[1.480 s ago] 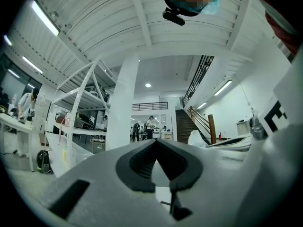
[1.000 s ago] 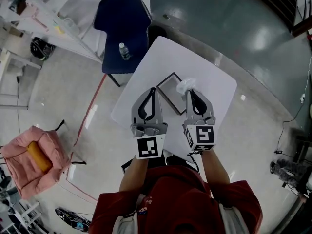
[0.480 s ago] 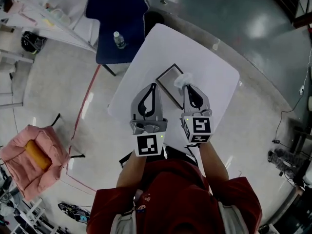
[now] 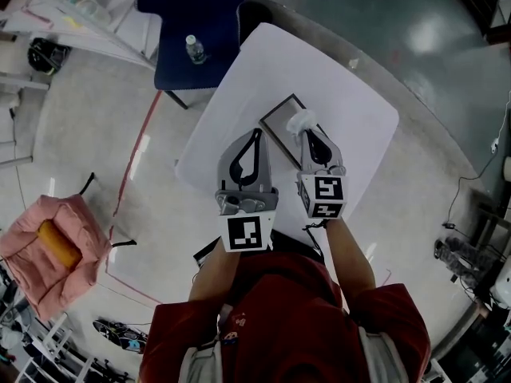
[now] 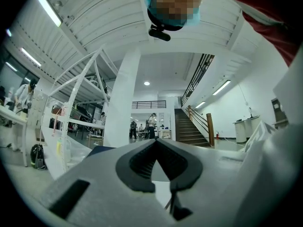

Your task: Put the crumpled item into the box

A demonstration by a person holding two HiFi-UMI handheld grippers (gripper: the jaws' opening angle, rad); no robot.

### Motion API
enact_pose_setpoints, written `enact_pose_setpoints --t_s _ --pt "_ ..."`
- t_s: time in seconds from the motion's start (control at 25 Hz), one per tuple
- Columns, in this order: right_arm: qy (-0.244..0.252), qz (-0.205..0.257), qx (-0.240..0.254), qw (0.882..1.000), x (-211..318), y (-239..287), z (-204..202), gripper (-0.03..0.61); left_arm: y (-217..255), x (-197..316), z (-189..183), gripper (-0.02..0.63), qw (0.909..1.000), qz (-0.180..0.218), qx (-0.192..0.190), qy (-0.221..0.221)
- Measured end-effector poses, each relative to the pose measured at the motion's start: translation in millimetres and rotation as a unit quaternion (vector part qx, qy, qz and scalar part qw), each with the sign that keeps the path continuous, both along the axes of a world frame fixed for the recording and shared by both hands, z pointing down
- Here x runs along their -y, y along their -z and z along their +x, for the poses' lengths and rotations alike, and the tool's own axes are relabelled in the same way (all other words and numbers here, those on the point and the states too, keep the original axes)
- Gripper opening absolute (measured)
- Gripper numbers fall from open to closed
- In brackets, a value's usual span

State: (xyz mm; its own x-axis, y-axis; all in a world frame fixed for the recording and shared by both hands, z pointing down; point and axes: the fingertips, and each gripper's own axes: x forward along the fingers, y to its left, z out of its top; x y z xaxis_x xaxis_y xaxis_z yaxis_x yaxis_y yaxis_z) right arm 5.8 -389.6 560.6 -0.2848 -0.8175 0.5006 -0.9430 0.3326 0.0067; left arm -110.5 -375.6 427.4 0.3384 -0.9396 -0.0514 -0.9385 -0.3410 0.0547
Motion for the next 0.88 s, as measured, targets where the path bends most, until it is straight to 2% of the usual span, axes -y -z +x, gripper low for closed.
enact_pose_setpoints --t_s 0.36,0.88 --pt "0.003 -0.051 -0.008 0.999 7.1 -42.6 -2.4 0.003 -9.4 6.1 -9.0 0.003 0.9999 0.001 -0.008 0.006" --pt "0.031 -0.136 -0.032 0.990 23.0 -100.0 -13.2 0.003 -29.0 11.5 -8.2 0.003 0.9996 -0.024 -0.011 0.005"
